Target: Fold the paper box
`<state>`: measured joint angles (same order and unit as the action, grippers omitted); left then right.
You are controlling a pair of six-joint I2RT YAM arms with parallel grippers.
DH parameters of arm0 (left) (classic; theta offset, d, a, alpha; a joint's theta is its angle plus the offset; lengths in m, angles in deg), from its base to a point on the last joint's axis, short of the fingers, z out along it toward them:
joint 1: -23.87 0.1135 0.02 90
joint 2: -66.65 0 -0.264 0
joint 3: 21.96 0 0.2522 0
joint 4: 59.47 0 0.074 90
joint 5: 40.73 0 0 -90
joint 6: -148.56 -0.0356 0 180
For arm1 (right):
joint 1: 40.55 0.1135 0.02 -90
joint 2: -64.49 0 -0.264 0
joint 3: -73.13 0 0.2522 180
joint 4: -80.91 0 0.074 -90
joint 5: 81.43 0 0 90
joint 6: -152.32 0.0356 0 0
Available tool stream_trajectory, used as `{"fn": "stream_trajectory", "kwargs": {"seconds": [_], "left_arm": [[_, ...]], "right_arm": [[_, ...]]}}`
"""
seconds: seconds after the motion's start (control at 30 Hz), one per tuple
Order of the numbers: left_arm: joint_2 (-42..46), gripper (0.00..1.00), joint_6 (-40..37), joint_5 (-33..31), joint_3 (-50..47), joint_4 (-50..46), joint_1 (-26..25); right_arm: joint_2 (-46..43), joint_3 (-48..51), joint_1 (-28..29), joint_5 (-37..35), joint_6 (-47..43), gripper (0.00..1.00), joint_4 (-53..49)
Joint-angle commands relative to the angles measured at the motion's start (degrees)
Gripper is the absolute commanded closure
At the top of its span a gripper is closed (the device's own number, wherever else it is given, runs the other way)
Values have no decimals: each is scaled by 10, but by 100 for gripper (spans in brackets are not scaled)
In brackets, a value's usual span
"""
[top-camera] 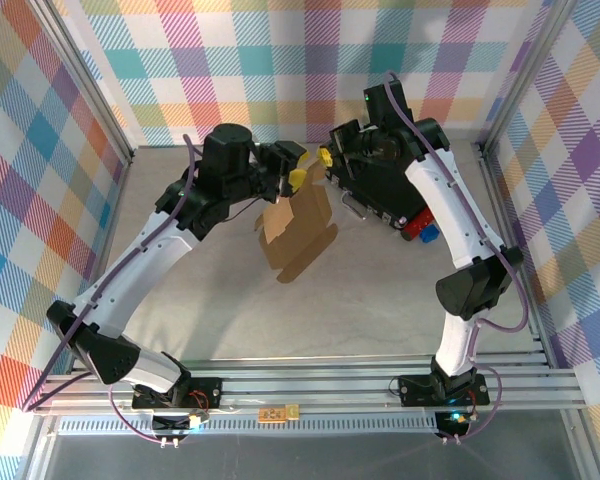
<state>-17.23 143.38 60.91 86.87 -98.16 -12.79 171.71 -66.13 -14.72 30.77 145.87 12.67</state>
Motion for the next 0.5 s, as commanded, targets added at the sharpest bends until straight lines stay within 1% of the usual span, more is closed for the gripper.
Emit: {"fn": "stream_trajectory", "kwargs": {"seconds": [0.0,0.17,0.27,0.3,0.37,0.4,0.47], "left_arm": [[-11,60,12,20,-2,29,-13],[-8,61,15,20,-5,30,-16],[4,60,-21,-8,29,-6,-13],[8,58,-39,-19,43,-18,-13],[11,55,-46,-11,51,-16,-14],[14,54,-33,2,43,-6,-15],[24,52,4,10,9,27,-25]], "right_arm": [[-6,-20,-2,18,17,100,-14],[-13,-20,-15,21,20,100,-14],[-23,-12,-32,18,15,100,-22],[-36,6,-38,13,17,100,-5],[-76,74,-47,0,38,100,79],[-95,110,-51,-4,54,100,128],[-113,137,-59,-12,66,100,182]]}}
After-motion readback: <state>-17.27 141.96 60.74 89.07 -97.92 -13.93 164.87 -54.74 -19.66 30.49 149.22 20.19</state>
